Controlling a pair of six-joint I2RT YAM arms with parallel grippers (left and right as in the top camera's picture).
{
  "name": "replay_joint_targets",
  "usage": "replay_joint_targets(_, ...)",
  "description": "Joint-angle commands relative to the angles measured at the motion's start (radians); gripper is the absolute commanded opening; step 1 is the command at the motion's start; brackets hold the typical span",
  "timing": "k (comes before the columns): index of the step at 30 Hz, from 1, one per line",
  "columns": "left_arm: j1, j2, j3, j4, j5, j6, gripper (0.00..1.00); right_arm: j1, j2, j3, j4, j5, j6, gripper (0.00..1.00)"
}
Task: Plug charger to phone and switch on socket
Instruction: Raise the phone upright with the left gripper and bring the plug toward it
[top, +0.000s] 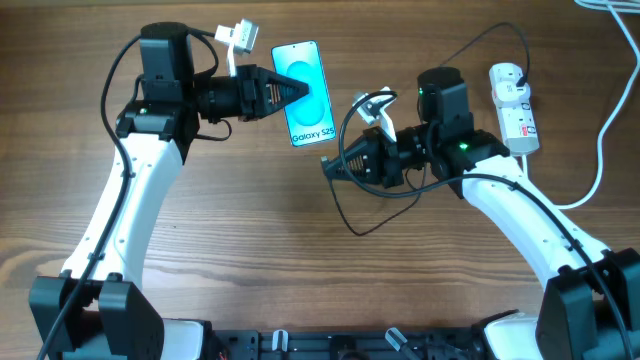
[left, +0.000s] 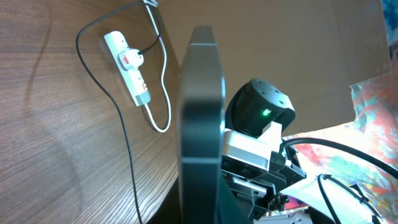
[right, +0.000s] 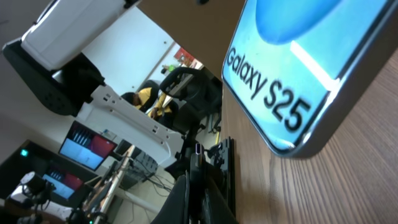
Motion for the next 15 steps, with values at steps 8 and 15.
replay_joint_targets(8, -0.023, -0.004, 0.009, 0.030, 0.035, 0.008, 0.04, 0.011, -0.002, 0.005, 0.054, 0.049, 0.117, 0.05)
replay_joint_targets(15, -0.023, -0.004, 0.009, 0.029, 0.035, 0.005, 0.04, 0.025, -0.002, 0.005, 0.095, 0.085, 0.169, 0.04)
